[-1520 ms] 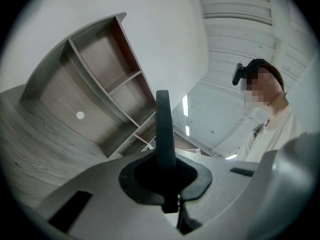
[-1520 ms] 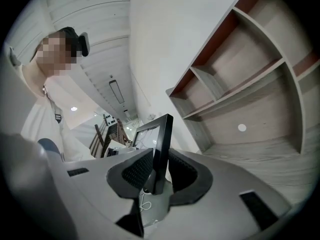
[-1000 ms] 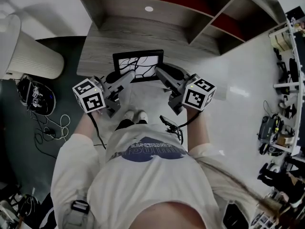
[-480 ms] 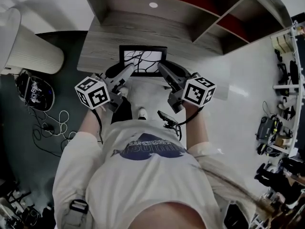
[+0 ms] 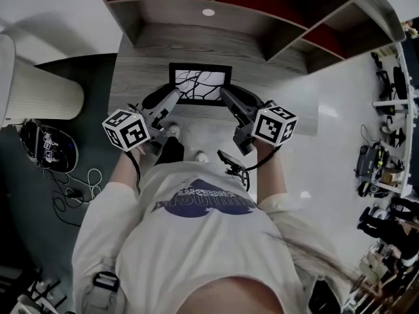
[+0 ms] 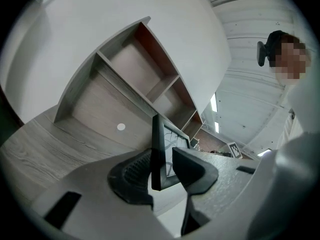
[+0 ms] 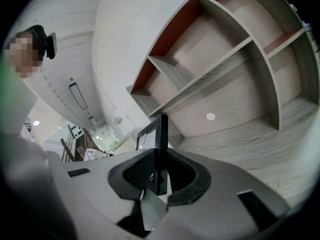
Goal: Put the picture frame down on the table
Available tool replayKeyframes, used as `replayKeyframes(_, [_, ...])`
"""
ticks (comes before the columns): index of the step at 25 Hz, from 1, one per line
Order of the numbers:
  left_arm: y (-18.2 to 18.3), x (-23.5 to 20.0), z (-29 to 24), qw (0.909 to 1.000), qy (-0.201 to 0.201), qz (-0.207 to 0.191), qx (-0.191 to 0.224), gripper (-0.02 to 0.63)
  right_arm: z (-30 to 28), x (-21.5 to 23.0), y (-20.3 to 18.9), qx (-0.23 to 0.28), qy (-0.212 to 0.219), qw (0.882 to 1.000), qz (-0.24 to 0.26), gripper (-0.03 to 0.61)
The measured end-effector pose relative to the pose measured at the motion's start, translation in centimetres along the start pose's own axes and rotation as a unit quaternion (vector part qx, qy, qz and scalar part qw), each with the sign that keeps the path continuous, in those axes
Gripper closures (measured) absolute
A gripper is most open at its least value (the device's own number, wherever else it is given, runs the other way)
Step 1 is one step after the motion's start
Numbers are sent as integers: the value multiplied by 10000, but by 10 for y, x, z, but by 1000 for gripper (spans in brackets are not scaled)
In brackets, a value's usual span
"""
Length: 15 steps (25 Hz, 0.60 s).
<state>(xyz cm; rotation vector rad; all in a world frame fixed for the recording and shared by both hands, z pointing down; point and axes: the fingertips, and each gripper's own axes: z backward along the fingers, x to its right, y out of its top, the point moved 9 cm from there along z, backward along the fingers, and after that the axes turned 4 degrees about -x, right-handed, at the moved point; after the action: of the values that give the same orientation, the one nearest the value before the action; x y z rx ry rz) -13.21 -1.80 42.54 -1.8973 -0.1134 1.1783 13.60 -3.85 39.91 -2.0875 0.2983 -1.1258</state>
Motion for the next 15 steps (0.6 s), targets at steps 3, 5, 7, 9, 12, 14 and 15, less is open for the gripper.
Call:
replayKeyframes(3, [0, -4, -2, 9998, 78, -98, -171, 484, -1, -2, -3, 6, -160, 9999, -10, 506])
replayKeyframes(5, [0, -7, -4, 9991, 193, -198, -334, 503, -1, -3, -4, -11, -287, 9996, 18, 505])
replayKeyframes(7, [0, -10, -7, 9977, 330, -301, -518, 518, -2, -2, -5, -60, -443, 9990, 33, 505])
replayKeyframes(9, [-2, -15, -12, 9959, 466, -336, -696, 518, -6, 0, -7, -130, -619, 9980, -1, 505])
replayKeyframes(12, [-6, -26, -19, 9922, 709, -343, -968, 518, -15, 6, -12, -255, -889, 9956, -138, 505])
replayKeyframes(14, [-9, -34, -26, 9887, 900, -368, -1139, 518, -22, 11, -15, -362, -1056, 9935, -231, 505])
replayKeyframes(15, [-11, -38, -30, 9871, 981, -366, -1210, 518, -25, 14, -16, -417, -1130, 9923, -274, 505])
